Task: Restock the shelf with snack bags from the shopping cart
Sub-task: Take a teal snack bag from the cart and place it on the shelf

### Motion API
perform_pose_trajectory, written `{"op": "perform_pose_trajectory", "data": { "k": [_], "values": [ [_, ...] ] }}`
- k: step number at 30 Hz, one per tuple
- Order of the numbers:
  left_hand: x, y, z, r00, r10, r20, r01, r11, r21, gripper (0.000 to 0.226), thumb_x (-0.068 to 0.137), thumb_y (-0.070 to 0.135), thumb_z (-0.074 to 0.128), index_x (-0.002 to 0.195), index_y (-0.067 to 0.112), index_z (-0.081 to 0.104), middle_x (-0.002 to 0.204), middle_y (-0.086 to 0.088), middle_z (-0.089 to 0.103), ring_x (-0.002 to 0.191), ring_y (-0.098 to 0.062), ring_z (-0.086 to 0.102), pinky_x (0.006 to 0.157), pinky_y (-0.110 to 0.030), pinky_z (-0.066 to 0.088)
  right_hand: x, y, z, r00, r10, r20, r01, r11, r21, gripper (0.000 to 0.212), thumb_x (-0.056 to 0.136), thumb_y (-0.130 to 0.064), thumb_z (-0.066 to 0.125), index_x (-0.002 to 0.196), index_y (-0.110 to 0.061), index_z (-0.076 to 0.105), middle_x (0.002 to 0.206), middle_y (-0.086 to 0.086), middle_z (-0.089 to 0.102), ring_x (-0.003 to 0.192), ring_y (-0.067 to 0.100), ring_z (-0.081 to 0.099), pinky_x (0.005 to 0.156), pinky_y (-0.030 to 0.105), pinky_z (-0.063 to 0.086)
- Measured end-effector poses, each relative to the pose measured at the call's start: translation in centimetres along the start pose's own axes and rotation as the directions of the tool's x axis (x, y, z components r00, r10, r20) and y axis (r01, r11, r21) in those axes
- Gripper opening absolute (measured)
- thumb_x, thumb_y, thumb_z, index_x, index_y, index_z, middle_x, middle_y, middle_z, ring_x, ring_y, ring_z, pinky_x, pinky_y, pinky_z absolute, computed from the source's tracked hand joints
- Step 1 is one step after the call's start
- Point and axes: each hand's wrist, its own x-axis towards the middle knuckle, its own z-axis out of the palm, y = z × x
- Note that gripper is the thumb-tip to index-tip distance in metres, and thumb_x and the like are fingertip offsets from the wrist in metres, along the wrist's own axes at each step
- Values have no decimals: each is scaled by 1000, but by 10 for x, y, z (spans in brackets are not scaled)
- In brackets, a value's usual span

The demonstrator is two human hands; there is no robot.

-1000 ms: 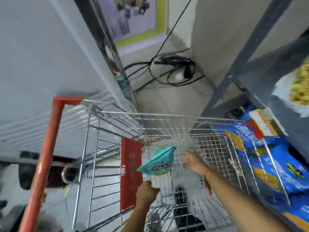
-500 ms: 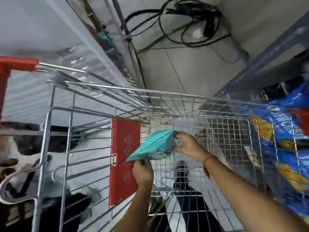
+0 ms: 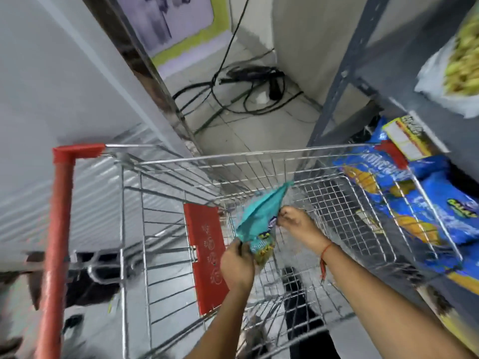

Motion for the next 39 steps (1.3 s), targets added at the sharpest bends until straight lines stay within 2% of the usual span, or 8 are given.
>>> {"op": "perform_pose_trajectory", "data": {
  "k": [6,10,13,17,20,25,32,39],
  "values": [
    [-46,64,-57,927,360,107,-343,927,-149,26,81,32,50,87,15,68,79,-9,74,73,-25,67,66,-38,50,-92,-47,-21,952,37,-305,92,914,395,26,89,2,55,103,-20,59,90,-7,66,81,9,61,64,17,51],
    [-69,130,-95,755,626,197,-576,775,-259,22,84,30,56,86,12,69,75,0,71,69,-1,62,68,-30,49,-147,-85,-54,889,-39,-456,247,880,406,34,89,5,51,101,-24,61,88,-12,71,78,6,60,59,13,50],
    [-85,190,-115,620,751,227,-662,656,-362,38,79,48,50,87,15,67,80,-2,73,77,-15,66,74,-40,52,-199,-136,-81,819,-141,-556,408,826,390,31,90,6,47,101,-19,63,91,-10,76,76,1,67,61,10,52],
    [-121,268,-129,466,857,220,-667,504,-549,30,77,46,56,84,20,67,82,0,74,77,-13,64,81,-48,53,-275,-198,-109,636,-299,-711,607,763,222,22,91,-4,54,110,-8,64,92,-6,76,79,2,68,69,16,54],
    [-158,316,-134,396,882,255,-582,456,-674,34,76,42,61,88,11,68,89,-9,76,80,-20,65,80,-47,54,-326,-224,-131,448,-331,-830,680,729,76,14,86,0,60,91,-10,69,72,-11,76,67,-1,67,61,12,52],
    [-224,373,-141,261,902,344,-486,431,-760,30,89,24,58,82,-5,56,81,-14,65,73,-19,59,70,-33,45,-406,-251,-153,164,-377,-912,696,699,-164,7,78,-3,71,79,-8,74,74,-2,74,68,1,65,64,13,51],
    [-290,408,-149,107,896,430,-338,440,-832,18,95,19,51,83,10,62,57,-1,65,41,-8,50,41,-13,36,-478,-270,-170,3,-381,-925,715,648,-264,4,77,-8,73,79,-12,75,83,9,75,80,17,67,77,29,54],
    [-311,430,-156,50,892,450,-275,445,-852,15,92,16,56,83,12,68,59,7,73,43,-2,61,40,-12,45,-514,-288,-177,-1,-373,-928,778,582,-235,7,77,-5,70,84,-6,72,75,4,72,65,8,65,60,16,50]
  ]
}}
